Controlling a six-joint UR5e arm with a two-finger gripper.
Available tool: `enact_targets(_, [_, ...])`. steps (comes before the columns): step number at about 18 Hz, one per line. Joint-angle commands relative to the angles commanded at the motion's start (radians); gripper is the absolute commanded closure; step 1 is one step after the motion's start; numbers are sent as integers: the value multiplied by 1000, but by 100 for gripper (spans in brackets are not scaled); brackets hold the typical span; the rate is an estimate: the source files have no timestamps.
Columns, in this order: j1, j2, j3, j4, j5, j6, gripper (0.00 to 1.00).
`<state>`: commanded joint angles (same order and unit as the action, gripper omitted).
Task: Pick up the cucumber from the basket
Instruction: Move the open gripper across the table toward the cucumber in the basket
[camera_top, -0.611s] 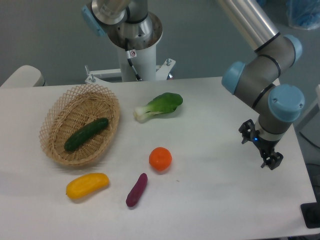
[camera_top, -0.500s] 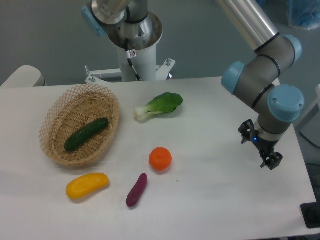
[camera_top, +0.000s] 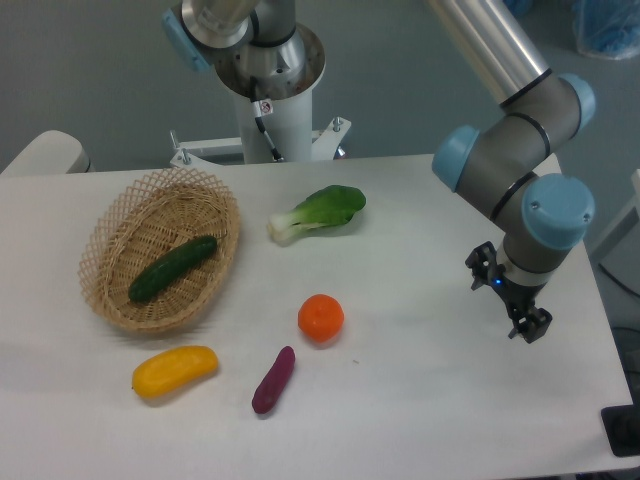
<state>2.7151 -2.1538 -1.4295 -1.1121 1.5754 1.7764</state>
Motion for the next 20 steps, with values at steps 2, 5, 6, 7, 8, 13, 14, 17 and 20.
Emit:
enact_targets(2, [-5, 21, -31, 0, -2, -2, 0])
enact_targets(5, [-6, 51, -75, 2, -38, -34, 0])
enact_targets(6, [-6, 63, -92, 2, -69, -35, 0])
enact_targets(7, [-6, 78, -115, 2, -87, -35, 0])
enact_targets(8, [-6, 95, -136, 2, -87, -37, 0])
enact_targets(13, [-26, 187, -285, 6, -84, -49, 0])
enact_targets(14, [-38, 201, -313, 8, -78, -54, 0])
enact_targets(17, [-55, 242, -371, 6, -80, -80, 0])
enact_targets(20, [-112, 261, -382, 0, -81, -179, 0])
